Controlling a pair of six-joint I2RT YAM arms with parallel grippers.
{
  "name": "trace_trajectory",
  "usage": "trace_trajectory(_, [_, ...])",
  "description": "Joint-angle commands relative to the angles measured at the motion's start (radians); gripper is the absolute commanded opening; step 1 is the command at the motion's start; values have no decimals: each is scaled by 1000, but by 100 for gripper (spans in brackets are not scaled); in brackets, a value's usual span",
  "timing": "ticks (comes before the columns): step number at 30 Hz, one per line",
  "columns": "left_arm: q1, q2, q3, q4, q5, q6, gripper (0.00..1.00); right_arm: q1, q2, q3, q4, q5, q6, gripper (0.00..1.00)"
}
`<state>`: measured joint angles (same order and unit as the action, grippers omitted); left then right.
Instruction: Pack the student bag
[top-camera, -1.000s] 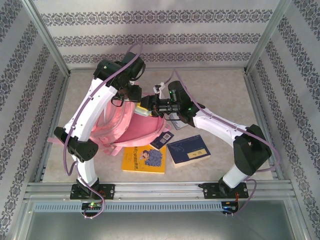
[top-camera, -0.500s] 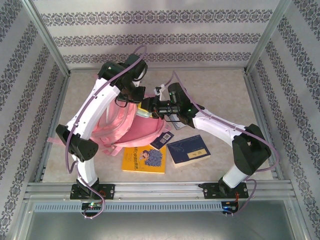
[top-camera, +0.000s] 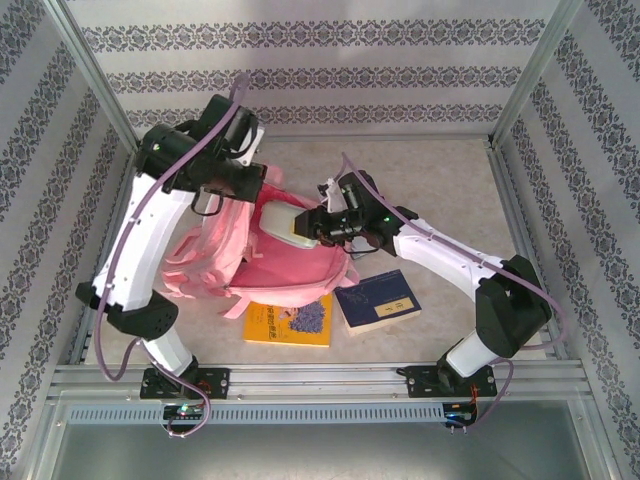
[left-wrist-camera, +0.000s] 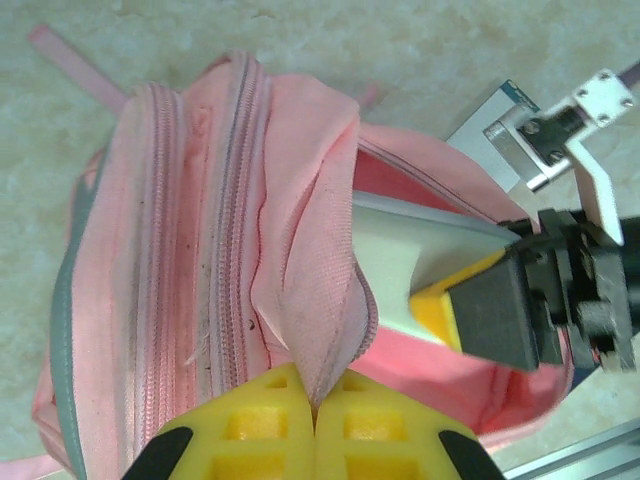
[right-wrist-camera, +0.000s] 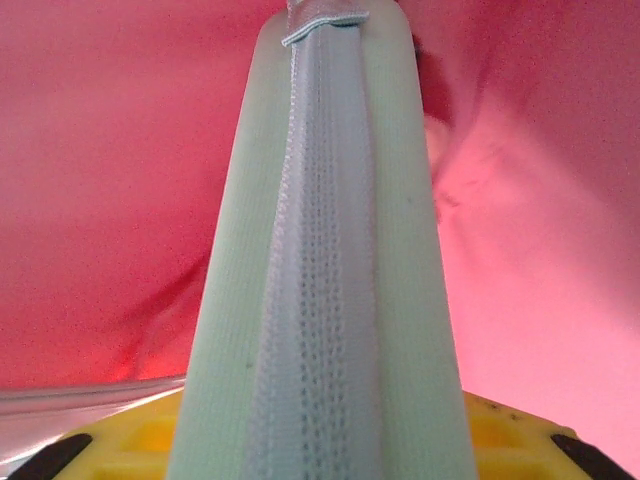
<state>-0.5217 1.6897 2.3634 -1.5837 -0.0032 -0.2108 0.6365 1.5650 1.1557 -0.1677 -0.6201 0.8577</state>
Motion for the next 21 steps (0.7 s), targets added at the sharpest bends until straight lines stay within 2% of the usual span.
trace_trajectory(1, [2,-84,-10,57,28,94,0,-5,7,45,-97,57,-88,22])
trace_trajectory(5, [1,-184,-175,198,107,140,0,4,51,64,-28,33,7,22])
trace_trajectory(9, [0,-261,-310,325,132,142,0,28,133,130,37,43,135,22])
trace_trajectory(14, [1,-243,-320,350,141,149,0,56,268,279,-69,85,190,22])
trace_trajectory(21, [3,-212,-308,410,134,174,0,73,391,390,-48,189,256,32])
